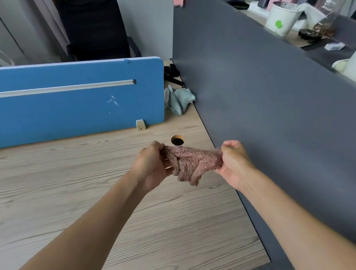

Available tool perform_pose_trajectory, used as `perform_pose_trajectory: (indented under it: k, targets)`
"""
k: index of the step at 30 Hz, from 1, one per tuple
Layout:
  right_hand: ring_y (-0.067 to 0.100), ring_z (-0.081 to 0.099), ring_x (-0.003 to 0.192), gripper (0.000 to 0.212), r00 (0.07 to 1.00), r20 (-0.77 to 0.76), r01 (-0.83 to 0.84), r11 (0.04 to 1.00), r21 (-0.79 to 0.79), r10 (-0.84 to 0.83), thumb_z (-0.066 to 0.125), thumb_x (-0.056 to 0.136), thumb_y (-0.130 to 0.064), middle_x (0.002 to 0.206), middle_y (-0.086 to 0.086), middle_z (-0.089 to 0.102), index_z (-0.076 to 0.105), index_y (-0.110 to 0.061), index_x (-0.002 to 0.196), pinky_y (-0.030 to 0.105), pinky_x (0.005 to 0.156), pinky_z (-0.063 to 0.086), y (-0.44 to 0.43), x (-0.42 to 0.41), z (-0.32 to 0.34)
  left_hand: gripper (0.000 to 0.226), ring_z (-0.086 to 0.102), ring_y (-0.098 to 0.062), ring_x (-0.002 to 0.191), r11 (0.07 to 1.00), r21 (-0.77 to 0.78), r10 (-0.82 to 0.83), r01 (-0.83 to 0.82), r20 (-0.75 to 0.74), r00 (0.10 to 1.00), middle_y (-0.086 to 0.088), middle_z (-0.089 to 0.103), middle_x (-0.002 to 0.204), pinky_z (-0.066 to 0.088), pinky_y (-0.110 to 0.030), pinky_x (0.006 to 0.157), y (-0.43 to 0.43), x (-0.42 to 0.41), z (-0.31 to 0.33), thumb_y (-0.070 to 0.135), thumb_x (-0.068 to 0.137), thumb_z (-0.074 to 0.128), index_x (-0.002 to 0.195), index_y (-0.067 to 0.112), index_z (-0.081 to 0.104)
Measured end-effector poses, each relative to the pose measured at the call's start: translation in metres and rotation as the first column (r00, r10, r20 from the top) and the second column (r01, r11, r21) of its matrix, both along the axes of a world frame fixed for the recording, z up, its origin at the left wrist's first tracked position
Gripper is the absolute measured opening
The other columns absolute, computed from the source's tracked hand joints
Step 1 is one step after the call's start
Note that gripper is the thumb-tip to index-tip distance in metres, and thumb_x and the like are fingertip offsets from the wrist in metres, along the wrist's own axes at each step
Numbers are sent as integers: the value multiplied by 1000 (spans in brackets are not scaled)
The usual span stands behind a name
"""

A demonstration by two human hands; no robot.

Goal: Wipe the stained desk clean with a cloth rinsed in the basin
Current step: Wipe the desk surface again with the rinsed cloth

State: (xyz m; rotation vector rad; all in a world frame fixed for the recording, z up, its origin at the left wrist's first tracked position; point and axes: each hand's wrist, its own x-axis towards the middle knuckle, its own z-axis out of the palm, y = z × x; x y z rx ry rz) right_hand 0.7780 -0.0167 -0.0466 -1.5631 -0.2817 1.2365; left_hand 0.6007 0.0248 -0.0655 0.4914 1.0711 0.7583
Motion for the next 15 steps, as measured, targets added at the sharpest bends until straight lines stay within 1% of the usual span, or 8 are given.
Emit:
perform_pose_trajectory:
  k: [2, 4, 5, 7, 9, 11, 13, 15]
  targets:
    - [19, 54, 73, 9, 984, -84, -151, 987, 50, 155, 44, 106, -11, 81, 8, 56, 53, -8, 107, 36, 63, 51, -5, 1, 0, 17, 62, -23, 71, 999, 37, -24, 24, -8, 1000, -13, 63, 86, 53, -39, 66, -3, 0, -1, 21, 101, 49, 99, 4, 54]
    - [23, 63, 84, 8, 931, -64, -356, 932, 67, 360, 55, 99, -1, 92, 15, 66, 60, -2, 105, 35, 74, 56, -12, 2, -1, 20, 65, -25, 73, 995, 96, -17, 22, -61, 998, -18, 66, 89, 56, -40, 66, -6, -1, -6, 10, 97, 60, 110, -5, 57]
    - [25, 66, 90, 12, 908, -5, -419, 907, 45, 420, 57, 95, 5, 98, 17, 68, 62, -2, 104, 36, 80, 57, -16, 2, -2, 18, 65, -25, 73, 993, 119, -12, 23, -89, 996, -19, 66, 89, 57, -40, 67, -7, -2, -7, 4, 96, 60, 110, -7, 57]
    - [26, 65, 102, 17, 853, 248, -459, 886, -63, 460, 59, 94, 6, 109, 16, 68, 66, -8, 100, 37, 92, 53, -20, 4, -8, 8, 64, -26, 74, 989, 143, -19, 38, -130, 991, -19, 65, 88, 56, -42, 74, -8, -7, -10, 1, 99, 54, 101, -6, 57]
    - [20, 59, 113, 16, 762, 466, -439, 888, -139, 450, 59, 97, -1, 119, 9, 65, 68, -13, 102, 28, 95, 42, -22, 9, -14, 17, 63, -27, 76, 989, 137, -34, 53, -141, 989, -19, 64, 89, 55, -43, 76, -6, -17, -15, 4, 104, 44, 99, -5, 57]
    - [17, 53, 122, 21, 713, 515, -459, 872, -169, 475, 58, 100, -8, 129, 5, 61, 67, -10, 119, 27, 102, 37, -24, 15, -20, 28, 64, -29, 84, 991, 125, -36, 53, -137, 990, -21, 65, 95, 55, -46, 83, -4, -24, -21, 8, 107, 36, 104, -7, 59]
    - [18, 50, 127, 33, 655, 523, -508, 830, -230, 546, 58, 100, -12, 135, 6, 57, 59, -7, 133, 32, 110, 37, -24, 18, -23, 31, 60, -31, 93, 991, 121, -46, 65, -149, 988, -20, 63, 100, 51, -48, 92, -3, -27, -25, 13, 109, 34, 108, -5, 59]
    - [19, 54, 125, 38, 613, 518, -550, 793, -263, 597, 61, 99, -14, 134, 6, 59, 56, -5, 136, 34, 111, 39, -24, 21, -23, 28, 57, -28, 96, 987, 146, -38, 64, -177, 984, -16, 60, 100, 51, -47, 94, -1, -26, -24, 15, 109, 35, 104, 0, 58]
